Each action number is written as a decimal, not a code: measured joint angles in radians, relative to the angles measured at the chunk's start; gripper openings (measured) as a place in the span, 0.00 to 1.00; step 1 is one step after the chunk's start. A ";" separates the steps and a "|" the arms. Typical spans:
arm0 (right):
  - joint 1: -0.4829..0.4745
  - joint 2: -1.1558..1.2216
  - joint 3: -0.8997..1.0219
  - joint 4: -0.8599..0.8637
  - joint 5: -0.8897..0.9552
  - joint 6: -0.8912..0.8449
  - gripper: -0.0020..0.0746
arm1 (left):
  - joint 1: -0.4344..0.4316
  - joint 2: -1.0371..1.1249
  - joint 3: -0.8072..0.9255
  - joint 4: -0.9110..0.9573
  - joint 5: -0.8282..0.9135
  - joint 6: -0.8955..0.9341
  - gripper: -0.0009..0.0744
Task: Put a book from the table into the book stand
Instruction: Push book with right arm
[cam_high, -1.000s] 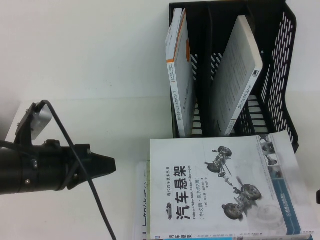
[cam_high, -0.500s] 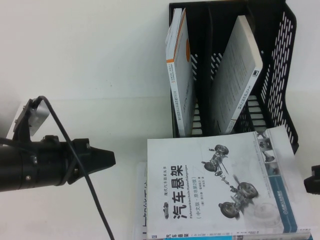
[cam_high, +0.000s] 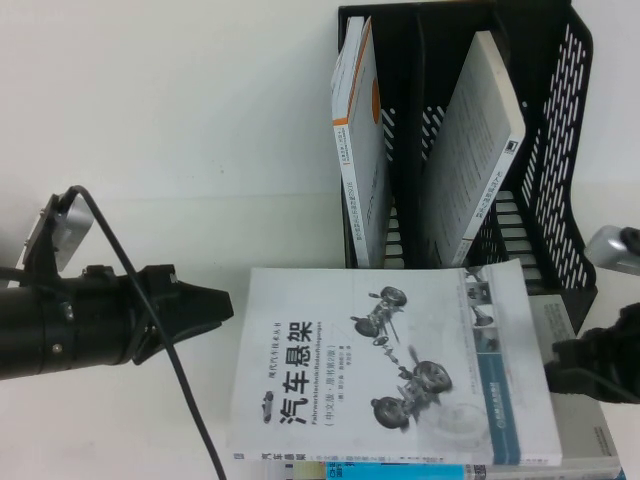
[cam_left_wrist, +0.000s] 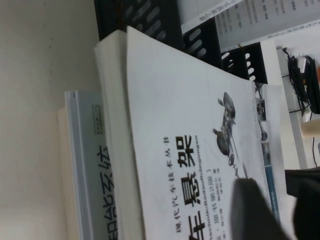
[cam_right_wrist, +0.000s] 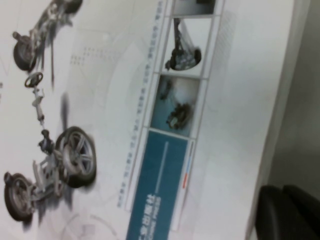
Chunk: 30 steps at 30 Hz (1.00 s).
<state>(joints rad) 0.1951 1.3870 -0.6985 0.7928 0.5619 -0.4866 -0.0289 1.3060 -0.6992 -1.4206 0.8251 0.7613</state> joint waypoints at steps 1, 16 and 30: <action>0.008 0.008 -0.005 0.005 -0.007 0.000 0.03 | 0.000 0.000 0.000 0.000 -0.001 0.000 0.24; 0.019 0.126 -0.090 0.055 -0.008 -0.028 0.03 | 0.162 0.186 -0.001 -0.001 0.219 0.020 0.83; 0.019 0.127 -0.090 0.067 -0.006 -0.050 0.03 | 0.170 0.463 -0.011 -0.075 0.325 0.131 0.84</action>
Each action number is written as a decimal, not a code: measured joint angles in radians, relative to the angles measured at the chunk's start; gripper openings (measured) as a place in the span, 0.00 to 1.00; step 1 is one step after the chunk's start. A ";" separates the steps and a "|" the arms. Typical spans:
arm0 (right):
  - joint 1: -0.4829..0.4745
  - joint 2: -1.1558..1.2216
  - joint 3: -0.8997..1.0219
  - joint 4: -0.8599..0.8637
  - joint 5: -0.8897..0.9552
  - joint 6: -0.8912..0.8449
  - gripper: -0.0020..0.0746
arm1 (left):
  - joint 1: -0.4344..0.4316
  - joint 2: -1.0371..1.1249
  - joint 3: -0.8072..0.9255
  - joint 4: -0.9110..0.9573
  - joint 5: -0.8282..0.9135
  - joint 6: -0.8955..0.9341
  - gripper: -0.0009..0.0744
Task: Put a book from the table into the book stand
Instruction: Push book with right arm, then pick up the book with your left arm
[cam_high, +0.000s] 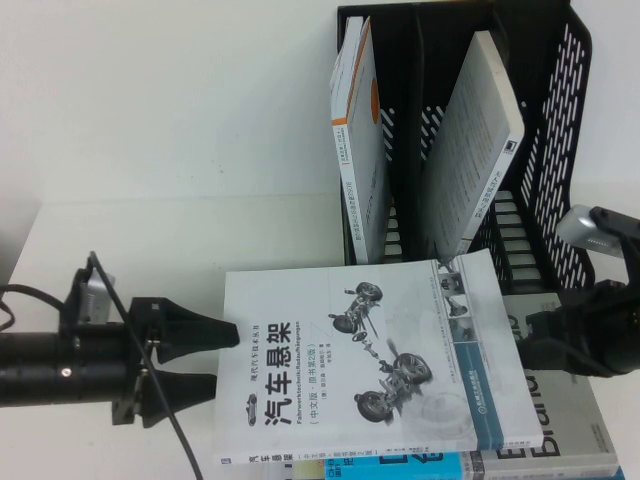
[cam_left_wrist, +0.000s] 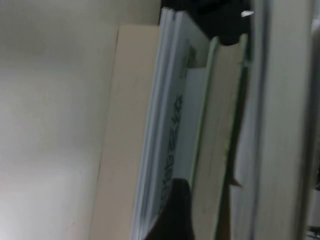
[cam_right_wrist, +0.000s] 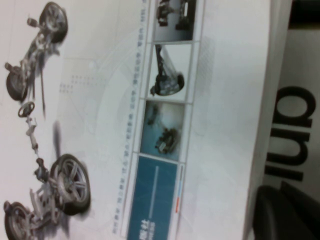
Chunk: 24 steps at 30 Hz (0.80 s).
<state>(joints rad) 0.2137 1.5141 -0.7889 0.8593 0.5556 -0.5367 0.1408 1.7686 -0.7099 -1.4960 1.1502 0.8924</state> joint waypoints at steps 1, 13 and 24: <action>0.000 0.002 0.000 0.005 0.000 -0.005 0.03 | -0.012 0.012 0.000 -0.008 0.000 0.002 0.84; 0.011 0.011 0.000 0.075 -0.004 -0.036 0.03 | -0.133 0.038 -0.002 -0.094 0.000 0.030 0.81; 0.031 0.017 0.000 0.100 -0.006 -0.054 0.03 | -0.147 0.038 -0.009 -0.020 0.020 0.068 0.20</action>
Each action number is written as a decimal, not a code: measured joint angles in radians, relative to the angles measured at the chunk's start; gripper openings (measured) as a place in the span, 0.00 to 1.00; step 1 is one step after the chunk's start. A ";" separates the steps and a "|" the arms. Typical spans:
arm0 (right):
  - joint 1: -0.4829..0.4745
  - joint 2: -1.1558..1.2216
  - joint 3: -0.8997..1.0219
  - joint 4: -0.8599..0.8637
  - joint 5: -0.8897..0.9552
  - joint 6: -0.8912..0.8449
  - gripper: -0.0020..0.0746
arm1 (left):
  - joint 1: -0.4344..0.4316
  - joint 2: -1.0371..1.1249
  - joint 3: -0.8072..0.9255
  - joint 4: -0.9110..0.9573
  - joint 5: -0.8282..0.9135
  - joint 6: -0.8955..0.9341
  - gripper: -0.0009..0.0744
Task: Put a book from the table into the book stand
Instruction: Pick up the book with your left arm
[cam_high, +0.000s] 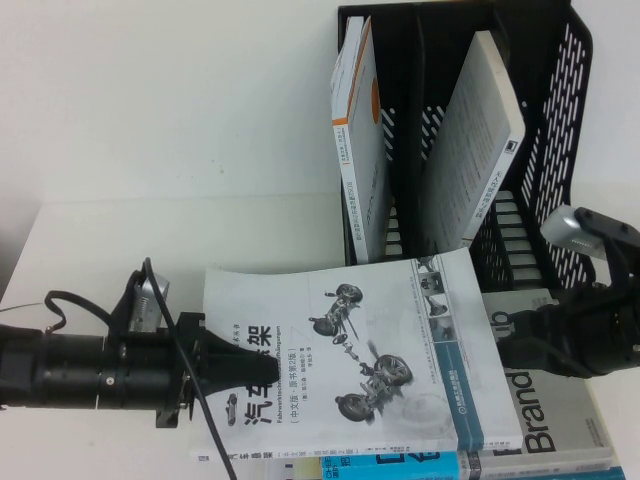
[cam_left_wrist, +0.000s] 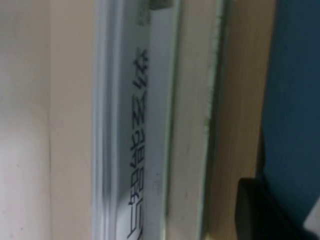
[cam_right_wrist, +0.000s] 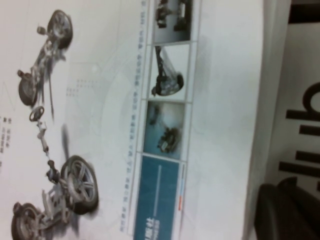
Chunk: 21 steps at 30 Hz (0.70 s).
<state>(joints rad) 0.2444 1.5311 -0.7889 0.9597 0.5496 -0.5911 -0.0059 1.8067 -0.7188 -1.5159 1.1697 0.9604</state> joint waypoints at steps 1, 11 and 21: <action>0.000 0.000 0.000 0.000 0.000 0.000 0.03 | 0.000 0.000 -0.001 0.000 0.008 0.002 0.17; -0.007 -0.014 -0.002 -0.082 -0.011 -0.014 0.03 | 0.000 -0.127 -0.018 0.062 -0.022 -0.101 0.17; -0.104 -0.090 -0.008 -0.178 -0.204 -0.037 0.03 | -0.002 -0.385 -0.221 0.278 -0.020 -0.349 0.17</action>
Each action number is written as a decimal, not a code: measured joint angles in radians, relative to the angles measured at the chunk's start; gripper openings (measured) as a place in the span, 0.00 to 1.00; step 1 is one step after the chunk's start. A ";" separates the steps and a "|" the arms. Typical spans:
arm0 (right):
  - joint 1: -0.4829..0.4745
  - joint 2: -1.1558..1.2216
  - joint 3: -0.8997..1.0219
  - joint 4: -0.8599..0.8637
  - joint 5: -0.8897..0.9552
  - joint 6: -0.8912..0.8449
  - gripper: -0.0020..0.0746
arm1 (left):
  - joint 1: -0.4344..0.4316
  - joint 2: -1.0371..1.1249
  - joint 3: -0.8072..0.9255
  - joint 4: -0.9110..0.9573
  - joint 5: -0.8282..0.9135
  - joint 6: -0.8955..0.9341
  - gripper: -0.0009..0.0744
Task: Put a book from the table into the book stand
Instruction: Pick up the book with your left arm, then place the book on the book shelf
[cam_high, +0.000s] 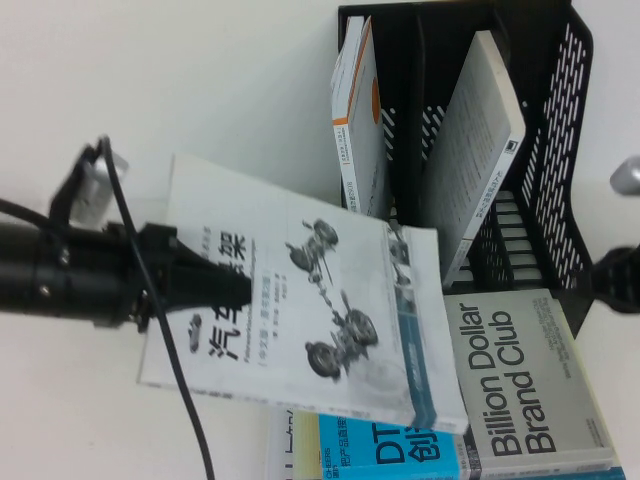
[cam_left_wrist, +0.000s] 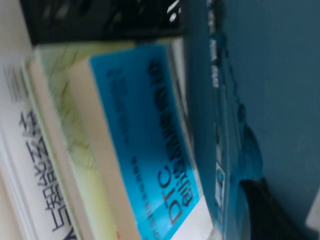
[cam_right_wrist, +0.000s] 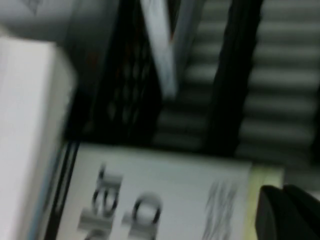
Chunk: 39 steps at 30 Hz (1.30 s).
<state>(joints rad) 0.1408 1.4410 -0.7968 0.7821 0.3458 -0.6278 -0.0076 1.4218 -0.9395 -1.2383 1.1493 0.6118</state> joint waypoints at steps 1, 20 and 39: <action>-0.002 0.000 -0.016 0.000 -0.016 -0.021 0.03 | 0.000 -0.022 -0.017 0.015 0.002 -0.016 0.17; 0.013 0.315 -0.589 0.066 0.217 -0.077 0.03 | 0.000 -0.143 -0.113 0.143 0.055 -0.178 0.17; 0.164 0.341 -0.682 0.130 0.137 -0.240 0.03 | 0.000 -0.143 -0.115 0.001 0.055 -0.165 0.17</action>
<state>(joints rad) 0.3051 1.7821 -1.4790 0.9119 0.4830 -0.8678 -0.0076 1.2785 -1.0542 -1.2370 1.2047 0.4469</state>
